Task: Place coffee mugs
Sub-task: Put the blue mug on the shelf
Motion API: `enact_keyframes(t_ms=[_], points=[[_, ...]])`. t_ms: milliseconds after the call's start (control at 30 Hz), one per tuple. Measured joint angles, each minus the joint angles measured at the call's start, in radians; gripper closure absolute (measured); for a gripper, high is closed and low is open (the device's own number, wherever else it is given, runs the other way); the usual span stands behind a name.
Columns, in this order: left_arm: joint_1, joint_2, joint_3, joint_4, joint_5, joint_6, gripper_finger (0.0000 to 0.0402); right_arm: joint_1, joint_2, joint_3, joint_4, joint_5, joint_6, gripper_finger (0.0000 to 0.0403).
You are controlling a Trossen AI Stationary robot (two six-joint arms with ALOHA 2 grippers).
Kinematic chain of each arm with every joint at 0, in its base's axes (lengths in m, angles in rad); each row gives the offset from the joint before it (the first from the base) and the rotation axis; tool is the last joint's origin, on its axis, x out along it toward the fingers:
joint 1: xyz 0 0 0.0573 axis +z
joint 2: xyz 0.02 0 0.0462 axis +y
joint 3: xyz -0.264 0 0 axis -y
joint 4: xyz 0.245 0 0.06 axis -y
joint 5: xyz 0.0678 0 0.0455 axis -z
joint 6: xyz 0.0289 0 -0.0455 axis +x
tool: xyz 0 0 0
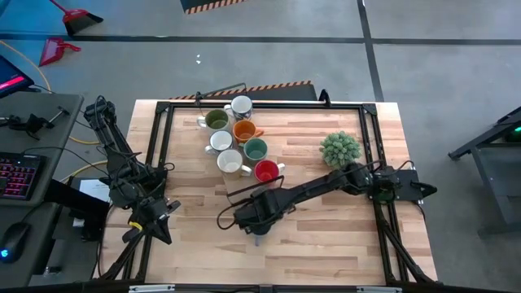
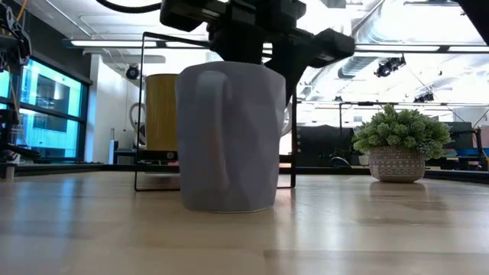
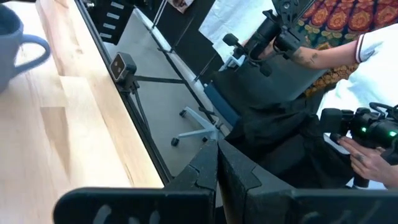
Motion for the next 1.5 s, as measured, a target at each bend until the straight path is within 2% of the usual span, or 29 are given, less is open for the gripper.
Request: enact_keyframes(t_ms=[200,433,633,867,1267,1500], points=[[0.0,0.0,0.0,0.0,0.0,0.02,0.0401,0.029,0.0,0.0,0.024,-0.008,0.162,0.0391],[0.0,0.0,0.0,-0.001,0.031,0.02,0.0401,0.077,0.001,-0.001,0.145,-0.053,0.514,0.04],[0.0,0.0,0.0,-0.001,0.034,0.02,0.0401,0.131,0.006,-0.001,0.196,0.107,0.81,0.0401],[0.0,0.0,0.0,0.0,0.045,0.006,0.0401,0.149,0.007,-0.001,0.106,0.111,0.891,0.0402],[0.0,0.0,0.0,0.0,0.046,-0.015,0.0401,0.091,0.005,0.0,0.043,0.073,0.901,0.0402],[0.0,0.0,0.0,-0.001,0.097,-0.013,0.0401,0.09,0.005,0.0,0.045,0.074,0.906,0.0402]])
